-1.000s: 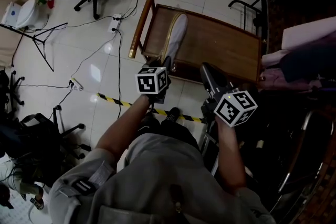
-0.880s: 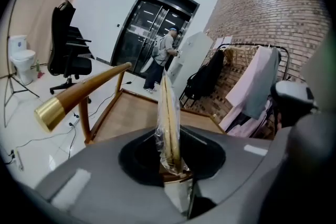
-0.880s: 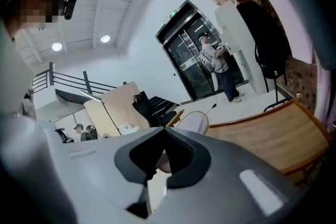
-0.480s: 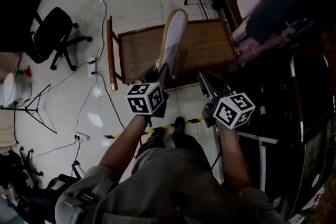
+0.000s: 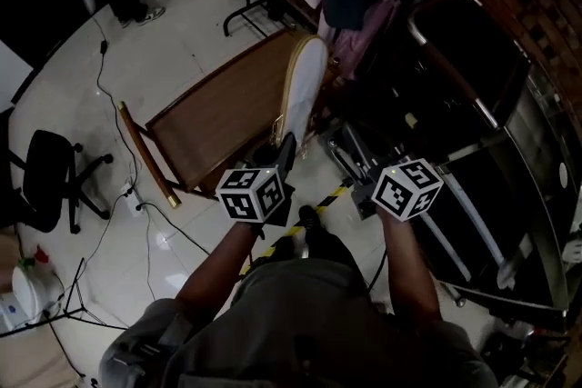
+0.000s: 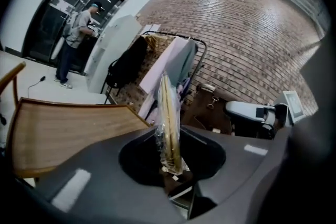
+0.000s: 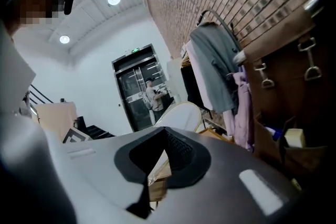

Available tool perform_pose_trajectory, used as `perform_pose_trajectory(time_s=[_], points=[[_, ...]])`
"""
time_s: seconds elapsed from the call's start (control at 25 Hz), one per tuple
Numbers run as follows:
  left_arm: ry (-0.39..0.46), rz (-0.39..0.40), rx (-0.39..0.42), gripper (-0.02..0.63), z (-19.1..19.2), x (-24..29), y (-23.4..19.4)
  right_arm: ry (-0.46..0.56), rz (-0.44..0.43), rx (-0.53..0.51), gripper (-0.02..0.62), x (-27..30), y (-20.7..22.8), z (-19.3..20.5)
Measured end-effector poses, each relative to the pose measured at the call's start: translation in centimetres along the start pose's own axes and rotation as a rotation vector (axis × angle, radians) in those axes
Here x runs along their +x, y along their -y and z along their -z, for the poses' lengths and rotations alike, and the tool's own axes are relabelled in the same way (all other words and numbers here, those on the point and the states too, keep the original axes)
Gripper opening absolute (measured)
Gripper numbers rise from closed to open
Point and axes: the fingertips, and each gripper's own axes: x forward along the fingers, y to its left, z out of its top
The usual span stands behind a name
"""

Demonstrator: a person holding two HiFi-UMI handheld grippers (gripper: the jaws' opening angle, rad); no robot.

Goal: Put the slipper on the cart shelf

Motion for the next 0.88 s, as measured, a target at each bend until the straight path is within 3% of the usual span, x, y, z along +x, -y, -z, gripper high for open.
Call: perform_pose_trajectory(time_s=[0.48, 0.88], points=[[-0.201, 0.363, 0.098, 0.072, 8.0, -0.7, 14.1, 0.186, 0.361, 0.04, -0.002, -16.4, 2.5, 0.7], [-0.33, 0.52, 0.132, 0.072, 15.8, -3.6, 25.2, 0.286, 0.543, 0.078, -0.002, -30.7, 3.4, 2.2]])
